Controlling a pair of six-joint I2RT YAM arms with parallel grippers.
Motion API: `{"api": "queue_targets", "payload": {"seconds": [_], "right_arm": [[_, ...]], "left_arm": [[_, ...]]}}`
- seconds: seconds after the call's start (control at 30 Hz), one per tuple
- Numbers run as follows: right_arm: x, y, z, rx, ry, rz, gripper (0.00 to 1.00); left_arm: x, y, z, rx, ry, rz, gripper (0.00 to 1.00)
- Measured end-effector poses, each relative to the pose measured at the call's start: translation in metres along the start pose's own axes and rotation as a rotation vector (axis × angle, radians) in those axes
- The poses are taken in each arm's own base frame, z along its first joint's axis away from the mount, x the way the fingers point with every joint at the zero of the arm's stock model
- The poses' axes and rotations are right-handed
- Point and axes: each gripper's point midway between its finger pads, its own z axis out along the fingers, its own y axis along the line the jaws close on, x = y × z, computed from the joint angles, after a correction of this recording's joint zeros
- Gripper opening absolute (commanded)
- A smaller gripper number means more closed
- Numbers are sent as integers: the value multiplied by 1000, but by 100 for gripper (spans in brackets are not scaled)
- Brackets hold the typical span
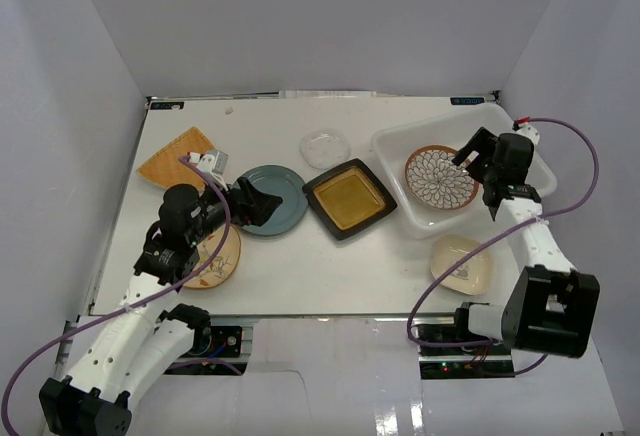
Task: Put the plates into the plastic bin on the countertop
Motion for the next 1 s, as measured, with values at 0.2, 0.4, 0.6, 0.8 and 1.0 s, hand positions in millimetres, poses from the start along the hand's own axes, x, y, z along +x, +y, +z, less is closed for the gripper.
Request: {"api": "queue_targets", "payload": {"seconds": [0.2,0.4,0.6,0.8,1.0], "right_arm": [[-2,124,-83,-414,-105,-89,92],[194,225,-169,-839,289,-178,76],[333,256,-198,-853,563,-265,71],[397,322,-209,-930,673,-138,64],[437,378,-205,-979,741,-12,58]], "left_arm": [[-9,3,-2,-33,-28,18,98],[-38,25,-22,-187,-177,30,98],[-68,40,-49,-315,-335,29,98],[-71,45,-54,-351,-357,25,98],[-74,42,-58,-344,-375,27,98]]}}
